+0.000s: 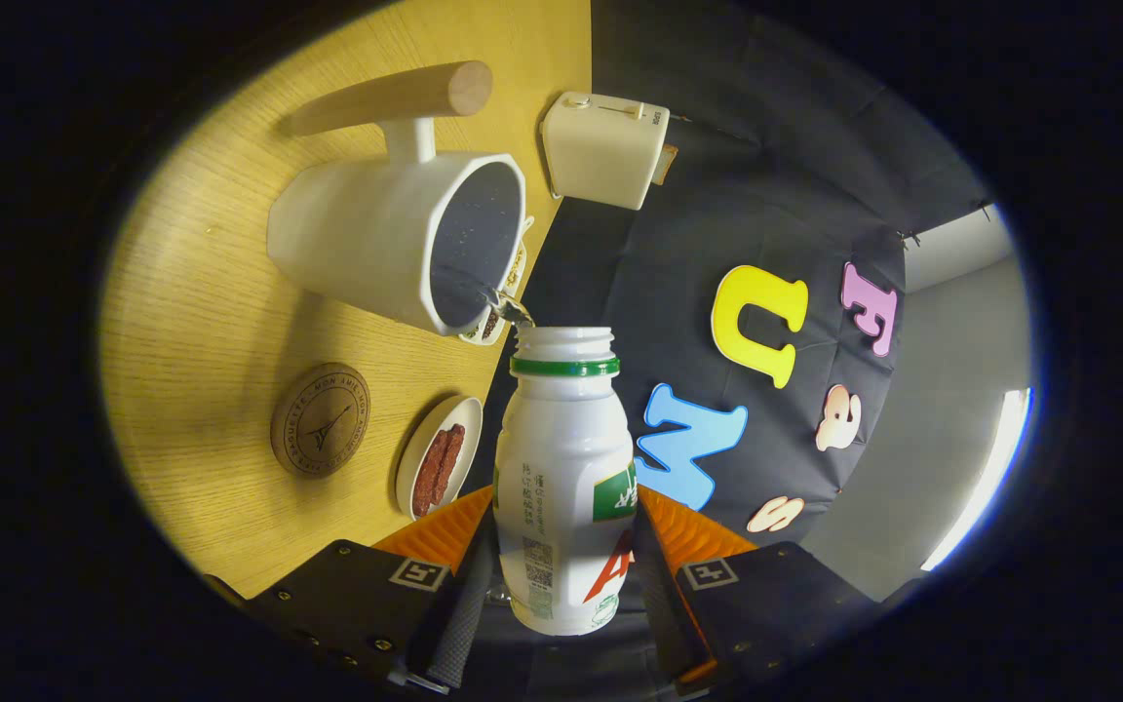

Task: Take the bottle from table, then pour the juice into the cup, finally place the bottle on the coaster

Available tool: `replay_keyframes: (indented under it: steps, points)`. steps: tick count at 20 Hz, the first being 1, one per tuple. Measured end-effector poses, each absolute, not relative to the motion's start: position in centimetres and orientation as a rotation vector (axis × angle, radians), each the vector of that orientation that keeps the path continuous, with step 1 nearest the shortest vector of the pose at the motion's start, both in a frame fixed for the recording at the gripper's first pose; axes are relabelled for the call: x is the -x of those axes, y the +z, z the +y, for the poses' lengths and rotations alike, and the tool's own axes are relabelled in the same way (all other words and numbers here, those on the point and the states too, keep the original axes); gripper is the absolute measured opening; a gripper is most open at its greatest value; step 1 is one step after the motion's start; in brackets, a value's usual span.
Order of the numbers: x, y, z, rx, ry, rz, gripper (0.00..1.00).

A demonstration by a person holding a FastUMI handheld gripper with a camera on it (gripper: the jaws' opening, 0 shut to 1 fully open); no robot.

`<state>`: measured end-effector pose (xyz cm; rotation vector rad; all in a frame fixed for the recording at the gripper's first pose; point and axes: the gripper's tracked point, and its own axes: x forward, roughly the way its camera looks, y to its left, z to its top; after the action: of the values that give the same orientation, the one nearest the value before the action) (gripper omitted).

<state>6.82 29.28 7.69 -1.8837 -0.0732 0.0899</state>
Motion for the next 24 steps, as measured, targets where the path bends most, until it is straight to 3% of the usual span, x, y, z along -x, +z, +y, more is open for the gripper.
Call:
replay_keyframes:
  steps: [24]
  points:
    - [-6.7,8.7,30.7,1.998,0.092,-0.095,0.72]
